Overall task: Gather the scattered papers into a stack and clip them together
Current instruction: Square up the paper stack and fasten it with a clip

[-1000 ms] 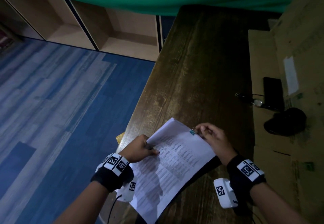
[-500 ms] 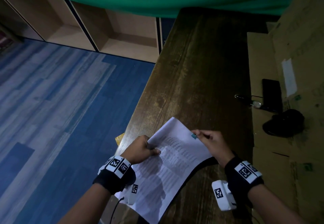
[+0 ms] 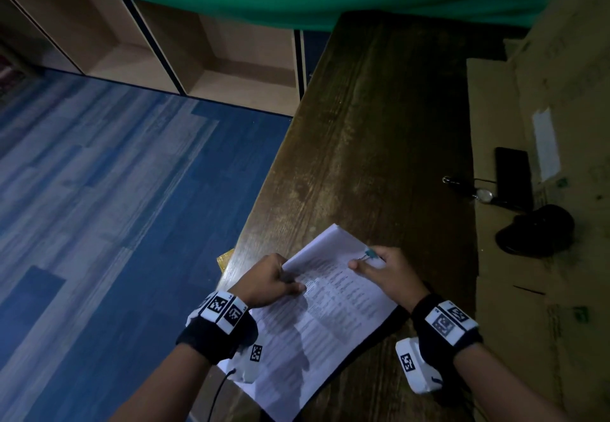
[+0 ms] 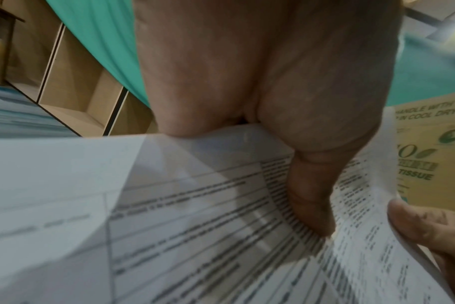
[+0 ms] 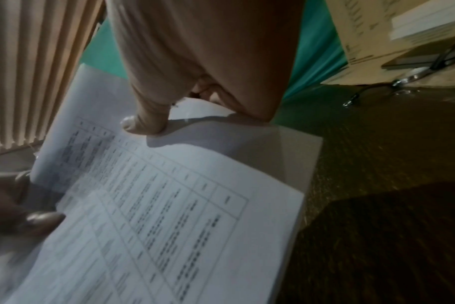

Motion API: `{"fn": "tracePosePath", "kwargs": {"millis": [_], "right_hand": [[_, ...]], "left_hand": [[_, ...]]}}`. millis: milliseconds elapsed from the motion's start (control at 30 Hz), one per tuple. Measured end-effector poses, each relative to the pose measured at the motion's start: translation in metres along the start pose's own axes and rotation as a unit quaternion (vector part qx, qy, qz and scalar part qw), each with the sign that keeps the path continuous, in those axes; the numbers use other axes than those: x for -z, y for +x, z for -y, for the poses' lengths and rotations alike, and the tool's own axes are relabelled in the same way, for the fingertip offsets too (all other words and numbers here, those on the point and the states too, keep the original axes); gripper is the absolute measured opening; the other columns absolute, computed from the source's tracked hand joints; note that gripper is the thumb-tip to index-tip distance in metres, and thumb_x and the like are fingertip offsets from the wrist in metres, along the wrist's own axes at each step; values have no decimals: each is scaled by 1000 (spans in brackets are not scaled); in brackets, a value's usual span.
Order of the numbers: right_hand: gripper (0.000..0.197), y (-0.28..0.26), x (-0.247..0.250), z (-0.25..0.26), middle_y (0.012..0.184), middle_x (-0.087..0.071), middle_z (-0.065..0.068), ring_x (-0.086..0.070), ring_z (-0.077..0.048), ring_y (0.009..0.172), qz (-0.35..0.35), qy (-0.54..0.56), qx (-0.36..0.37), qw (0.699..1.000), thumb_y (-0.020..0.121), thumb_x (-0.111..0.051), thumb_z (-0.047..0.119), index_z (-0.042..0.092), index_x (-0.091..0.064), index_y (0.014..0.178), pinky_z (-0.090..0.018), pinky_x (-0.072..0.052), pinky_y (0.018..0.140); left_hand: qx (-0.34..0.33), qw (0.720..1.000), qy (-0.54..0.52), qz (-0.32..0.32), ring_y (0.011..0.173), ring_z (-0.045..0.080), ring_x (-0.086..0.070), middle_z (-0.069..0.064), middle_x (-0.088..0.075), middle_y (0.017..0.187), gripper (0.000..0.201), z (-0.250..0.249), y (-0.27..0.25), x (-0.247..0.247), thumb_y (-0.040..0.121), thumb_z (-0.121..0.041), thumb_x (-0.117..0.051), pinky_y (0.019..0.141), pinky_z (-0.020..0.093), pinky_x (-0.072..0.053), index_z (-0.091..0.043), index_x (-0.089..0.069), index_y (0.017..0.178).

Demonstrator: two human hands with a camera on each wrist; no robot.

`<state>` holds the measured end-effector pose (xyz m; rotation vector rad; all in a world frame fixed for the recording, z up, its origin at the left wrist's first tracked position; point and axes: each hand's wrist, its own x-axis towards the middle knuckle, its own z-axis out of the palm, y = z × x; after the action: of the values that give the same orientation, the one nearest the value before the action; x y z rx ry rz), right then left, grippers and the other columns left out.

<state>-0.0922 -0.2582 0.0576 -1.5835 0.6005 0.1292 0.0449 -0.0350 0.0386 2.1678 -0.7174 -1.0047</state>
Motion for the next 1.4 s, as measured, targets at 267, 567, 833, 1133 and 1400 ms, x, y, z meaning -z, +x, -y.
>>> {"fn": "tracePosePath", "kwargs": {"millis": [267, 567, 833, 1133, 1400], "right_hand": [[5, 10, 10, 15, 83, -70, 7, -68, -3, 75, -8, -145, 20, 989, 84, -70, 32, 29, -66, 87, -15, -49, 64], [13, 25, 33, -12, 88, -65, 1, -66, -17, 85, -10, -215, -65, 974, 92, -61, 32, 18, -61, 93, -32, -54, 73], [26, 38, 8, -72, 83, -72, -10, -71, -16, 55, 10, 39, -222, 974, 93, -60, 17, 10, -47, 114, -19, -44, 40], [13, 25, -39, -77, 72, -70, -15, -61, -16, 49, 24, -71, -226, 971, 96, -50, 16, 7, -60, 96, -25, -40, 47], [18, 73, -27, -47, 77, -64, -10, -55, -13, 57, -114, -75, -173, 975, 99, -47, 17, 9, -56, 111, -21, -42, 48]], "left_hand": [[32, 999, -33, 14, 40, -2, -48, -15, -52, 42, 38, -3, -6, 4, 86, -22, -76, 44, 10, -33, -12, -55, 56], [77, 976, -204, -3, 88, 21, -77, 4, -80, 98, 18, 43, -23, -1, 88, -19, -75, 75, 31, -60, -8, -75, 102], [115, 971, -137, -157, 73, 13, -65, -5, -70, 78, 9, 72, 3, -13, 87, -28, -66, 76, 39, -52, -21, -66, 82], [165, 978, -48, -118, 108, 22, -60, 0, -65, 116, 39, 50, 44, 14, 94, -27, -59, 89, 31, -41, -23, -49, 131], [155, 982, 32, -107, 120, 27, -57, -4, -53, 128, 82, 73, 49, 10, 78, -17, -78, 99, 38, -52, -22, -33, 146]]}}
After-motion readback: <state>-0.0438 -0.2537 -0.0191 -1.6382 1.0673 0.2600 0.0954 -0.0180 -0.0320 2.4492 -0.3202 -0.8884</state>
